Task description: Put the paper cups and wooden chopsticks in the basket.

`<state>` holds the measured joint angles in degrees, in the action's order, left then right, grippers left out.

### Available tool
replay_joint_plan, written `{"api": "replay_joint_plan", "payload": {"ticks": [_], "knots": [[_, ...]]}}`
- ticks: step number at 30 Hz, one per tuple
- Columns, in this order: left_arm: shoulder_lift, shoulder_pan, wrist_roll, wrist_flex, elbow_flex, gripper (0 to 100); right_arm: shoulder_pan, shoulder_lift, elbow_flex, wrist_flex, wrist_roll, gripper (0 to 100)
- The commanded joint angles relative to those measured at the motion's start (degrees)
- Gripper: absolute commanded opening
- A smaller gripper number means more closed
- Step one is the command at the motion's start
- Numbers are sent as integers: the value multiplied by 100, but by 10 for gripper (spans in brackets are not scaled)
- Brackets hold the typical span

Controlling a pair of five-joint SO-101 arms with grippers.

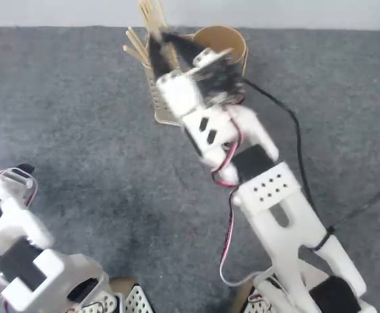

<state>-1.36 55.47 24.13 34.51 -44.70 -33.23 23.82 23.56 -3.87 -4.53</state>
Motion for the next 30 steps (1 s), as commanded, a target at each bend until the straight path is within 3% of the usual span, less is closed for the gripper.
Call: {"api": "replay_joint_plan", "payload": {"ticks": [1,6,15,20,22,26,30], "knots": [[-44,-79,26,9,224,352,418,-426,-97,-1613,756,8],[-44,-79,26,9,224,352,576,-1218,-105,-2677,985,9],[-44,-79,26,9,233,352,699,-2993,-1204,-2844,985,15],[-44,-79,26,9,233,352,690,-3336,-1670,-2264,774,182],[-44,-79,26,9,233,352,664,-3213,-1688,-1956,774,202],[-44,-79,26,9,233,352,664,-2703,-1547,-1710,791,139],[-44,-79,26,9,224,352,655,-1727,-870,-1692,897,0]]}}
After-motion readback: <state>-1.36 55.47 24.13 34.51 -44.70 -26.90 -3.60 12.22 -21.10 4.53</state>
